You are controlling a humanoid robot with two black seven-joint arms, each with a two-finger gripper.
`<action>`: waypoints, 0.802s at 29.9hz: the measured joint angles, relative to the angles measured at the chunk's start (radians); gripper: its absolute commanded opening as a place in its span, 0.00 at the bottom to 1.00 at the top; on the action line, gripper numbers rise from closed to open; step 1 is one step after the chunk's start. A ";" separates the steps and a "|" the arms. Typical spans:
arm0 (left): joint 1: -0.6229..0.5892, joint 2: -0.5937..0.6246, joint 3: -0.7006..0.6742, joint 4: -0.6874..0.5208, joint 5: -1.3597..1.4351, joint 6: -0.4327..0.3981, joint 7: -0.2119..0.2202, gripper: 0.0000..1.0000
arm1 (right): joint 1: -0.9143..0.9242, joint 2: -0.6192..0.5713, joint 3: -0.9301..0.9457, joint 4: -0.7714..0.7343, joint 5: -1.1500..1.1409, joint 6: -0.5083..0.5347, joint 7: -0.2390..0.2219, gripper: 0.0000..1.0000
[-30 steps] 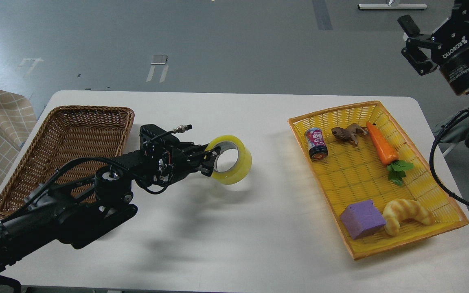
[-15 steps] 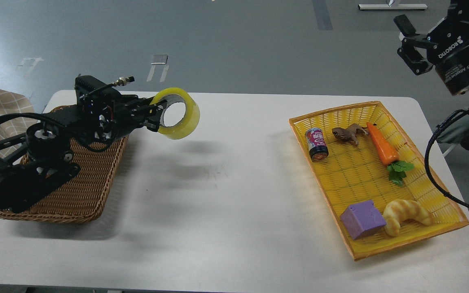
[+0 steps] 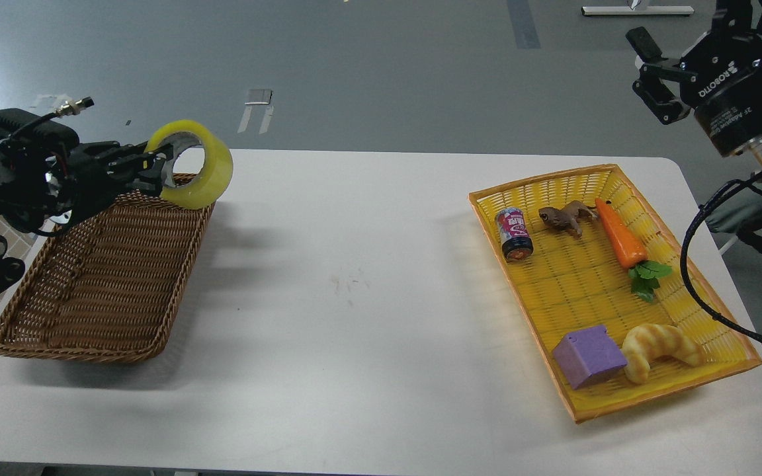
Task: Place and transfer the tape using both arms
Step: 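Lift the tape roll with the left gripper and carry it over the wicker basket, then lower the tape roll into the wicker basket and open the left gripper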
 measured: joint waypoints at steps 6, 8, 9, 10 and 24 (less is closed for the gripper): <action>0.066 0.071 -0.001 -0.005 -0.017 0.002 -0.040 0.00 | 0.000 0.007 0.000 0.000 0.000 0.000 -0.001 1.00; 0.079 0.083 -0.002 -0.003 -0.022 0.002 -0.053 0.00 | -0.002 0.015 0.000 0.000 0.000 -0.001 -0.001 1.00; 0.089 0.090 -0.002 0.000 -0.023 0.003 -0.064 0.00 | -0.004 0.017 0.000 0.000 0.000 -0.001 -0.001 1.00; 0.099 0.095 -0.002 0.001 -0.023 0.003 -0.073 0.00 | -0.006 0.018 0.000 0.000 0.000 -0.002 -0.001 1.00; 0.166 0.109 0.003 0.096 -0.012 0.003 -0.201 0.00 | -0.012 0.019 0.000 0.002 0.000 -0.004 -0.001 1.00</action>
